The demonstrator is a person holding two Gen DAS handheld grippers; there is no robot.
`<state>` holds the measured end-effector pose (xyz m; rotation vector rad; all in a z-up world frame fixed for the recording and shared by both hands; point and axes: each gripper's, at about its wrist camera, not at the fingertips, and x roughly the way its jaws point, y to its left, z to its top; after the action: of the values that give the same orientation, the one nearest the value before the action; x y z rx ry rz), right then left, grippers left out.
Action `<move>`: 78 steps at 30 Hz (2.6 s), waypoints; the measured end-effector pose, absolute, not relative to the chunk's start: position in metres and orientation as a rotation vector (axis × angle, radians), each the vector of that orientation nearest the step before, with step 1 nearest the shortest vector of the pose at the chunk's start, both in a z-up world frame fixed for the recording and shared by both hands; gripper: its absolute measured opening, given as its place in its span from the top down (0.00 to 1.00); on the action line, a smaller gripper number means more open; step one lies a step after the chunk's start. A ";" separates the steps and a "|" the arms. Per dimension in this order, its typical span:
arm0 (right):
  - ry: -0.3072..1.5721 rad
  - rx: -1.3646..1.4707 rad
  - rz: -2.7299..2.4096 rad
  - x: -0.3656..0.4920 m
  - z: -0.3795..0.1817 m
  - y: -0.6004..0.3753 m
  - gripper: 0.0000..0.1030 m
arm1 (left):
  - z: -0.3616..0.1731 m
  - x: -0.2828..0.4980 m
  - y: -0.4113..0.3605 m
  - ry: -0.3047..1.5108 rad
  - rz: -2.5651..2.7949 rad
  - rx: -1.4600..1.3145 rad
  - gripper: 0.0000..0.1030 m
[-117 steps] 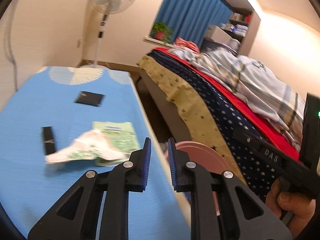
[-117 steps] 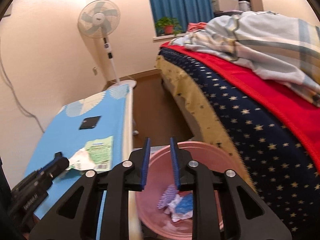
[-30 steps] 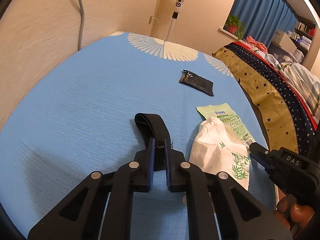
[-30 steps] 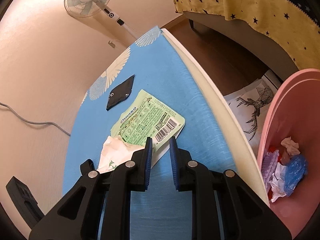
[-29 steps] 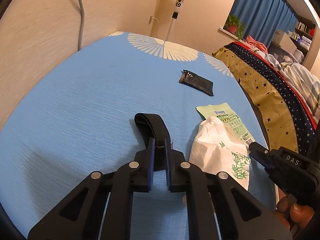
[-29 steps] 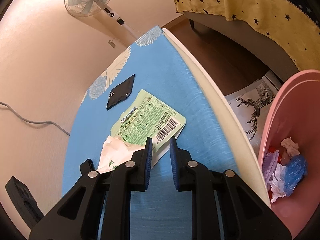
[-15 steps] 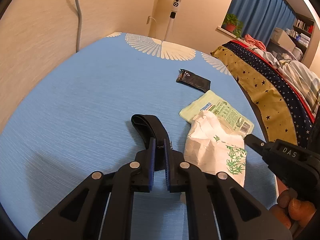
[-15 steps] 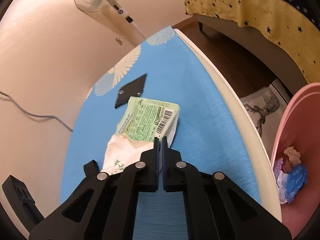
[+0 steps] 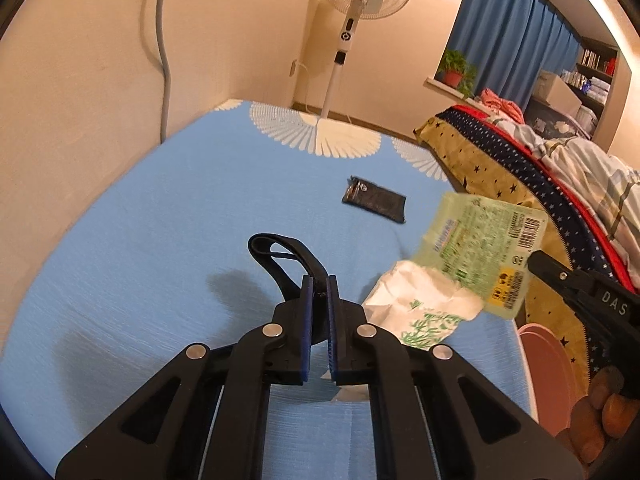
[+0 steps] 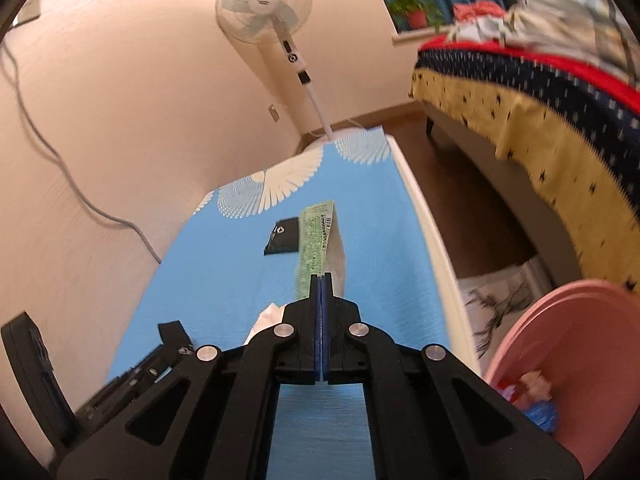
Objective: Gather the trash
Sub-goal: 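Carry the strap in the left tool and green packet in the right tool over the pink bin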
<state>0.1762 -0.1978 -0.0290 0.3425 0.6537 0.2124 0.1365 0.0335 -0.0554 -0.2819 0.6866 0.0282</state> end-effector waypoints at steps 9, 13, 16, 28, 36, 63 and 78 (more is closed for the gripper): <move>0.611 0.256 0.189 0.146 0.006 -0.213 1.00 | -0.023 0.114 0.023 0.619 0.003 -0.241 0.94; 0.591 0.224 0.170 0.128 0.025 -0.224 1.00 | -0.009 0.103 0.012 0.593 -0.023 -0.207 0.94; 0.576 0.197 0.155 0.116 0.035 -0.230 1.00 | 0.000 0.094 0.003 0.575 -0.040 -0.184 0.94; 0.509 0.095 0.061 0.058 0.060 -0.259 1.00 | 0.013 0.063 -0.023 0.544 -0.104 -0.151 0.94; 0.485 0.055 -0.013 0.032 0.063 -0.275 1.00 | 0.016 0.052 -0.046 0.528 -0.165 -0.141 0.94; 0.604 0.084 -0.263 0.018 0.010 -0.340 1.00 | -0.043 0.063 -0.180 0.624 -0.486 -0.095 0.94; 0.721 0.078 -0.343 0.042 -0.031 -0.360 1.00 | -0.083 0.086 -0.216 0.782 -0.537 -0.075 0.94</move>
<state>0.0424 -0.3604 -0.0307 0.0782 0.7205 -0.3428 0.0856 -0.2157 -0.0835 -0.0751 0.7824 -0.5375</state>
